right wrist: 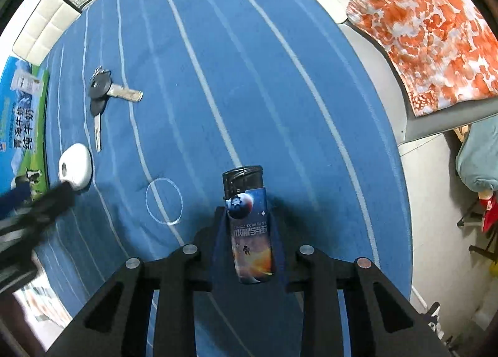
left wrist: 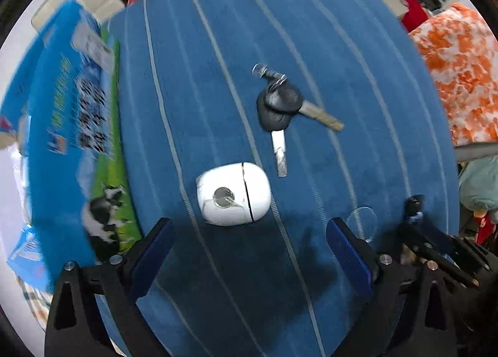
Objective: Organize rigid objects
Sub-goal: 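Grasp the blue printed lighter with the right tool while the left tool grasps the white earbud case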
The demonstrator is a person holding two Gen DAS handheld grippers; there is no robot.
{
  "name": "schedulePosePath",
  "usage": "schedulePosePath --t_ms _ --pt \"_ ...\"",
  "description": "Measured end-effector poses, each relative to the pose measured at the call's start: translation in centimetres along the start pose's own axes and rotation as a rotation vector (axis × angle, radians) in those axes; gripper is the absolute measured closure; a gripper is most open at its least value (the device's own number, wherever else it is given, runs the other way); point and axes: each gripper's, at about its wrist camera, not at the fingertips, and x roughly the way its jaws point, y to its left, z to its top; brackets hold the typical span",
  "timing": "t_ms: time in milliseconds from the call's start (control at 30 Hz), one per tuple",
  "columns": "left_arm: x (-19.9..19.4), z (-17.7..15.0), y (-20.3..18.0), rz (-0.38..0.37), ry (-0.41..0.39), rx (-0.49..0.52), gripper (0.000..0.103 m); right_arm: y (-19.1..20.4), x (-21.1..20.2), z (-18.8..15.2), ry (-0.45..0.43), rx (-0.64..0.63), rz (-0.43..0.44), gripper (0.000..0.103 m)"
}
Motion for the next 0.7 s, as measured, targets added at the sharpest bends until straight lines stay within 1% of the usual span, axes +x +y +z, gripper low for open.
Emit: schedulePosePath --t_ms 67,133,167,233,300,333,367,467,500,533,567,633,700 --pt "0.6 0.3 0.8 0.000 0.010 -0.035 0.004 0.1 0.1 0.3 0.008 -0.008 -0.004 0.074" --pt "1.5 0.6 1.2 -0.003 0.038 -0.044 0.005 0.4 -0.3 0.7 0.010 -0.008 0.000 0.073" --pt "2.0 0.7 1.3 -0.022 0.059 -0.051 0.005 -0.2 0.1 1.5 0.012 0.004 0.008 0.073" --pt "3.0 1.0 1.5 -0.043 0.091 -0.066 0.005 -0.5 0.2 1.6 0.027 0.035 0.031 0.071" --pt "3.3 1.1 1.5 -0.057 0.075 -0.061 0.007 -0.9 0.5 2.0 0.040 0.060 0.056 0.069" --pt "3.5 1.2 1.5 -0.055 0.062 -0.055 0.012 -1.1 0.5 2.0 0.041 0.065 0.063 0.069" --pt "3.6 1.3 1.4 -0.055 0.059 -0.052 0.026 -1.0 0.6 2.0 0.042 0.061 0.059 0.069" --pt "3.3 1.7 1.0 -0.052 0.024 -0.042 0.035 -0.1 0.7 1.8 0.031 0.010 0.003 0.069" --pt "3.1 1.8 0.9 -0.052 0.015 -0.036 0.045 0.0 0.9 1.9 0.026 -0.004 -0.018 0.069" --pt "2.8 1.7 1.0 -0.056 0.007 -0.036 0.049 0.5 0.9 1.6 0.021 -0.013 -0.048 0.069" --pt "2.8 1.7 1.0 -0.083 0.016 -0.046 0.049 1.1 0.9 1.4 0.016 -0.016 -0.074 0.069" --pt "2.6 1.7 1.0 -0.102 0.030 -0.057 0.049 2.0 0.9 1.1 0.015 -0.014 -0.123 0.069" --pt "2.6 1.5 1.2 -0.113 0.037 -0.052 0.049 2.4 0.9 1.1 0.016 -0.005 -0.125 0.070"
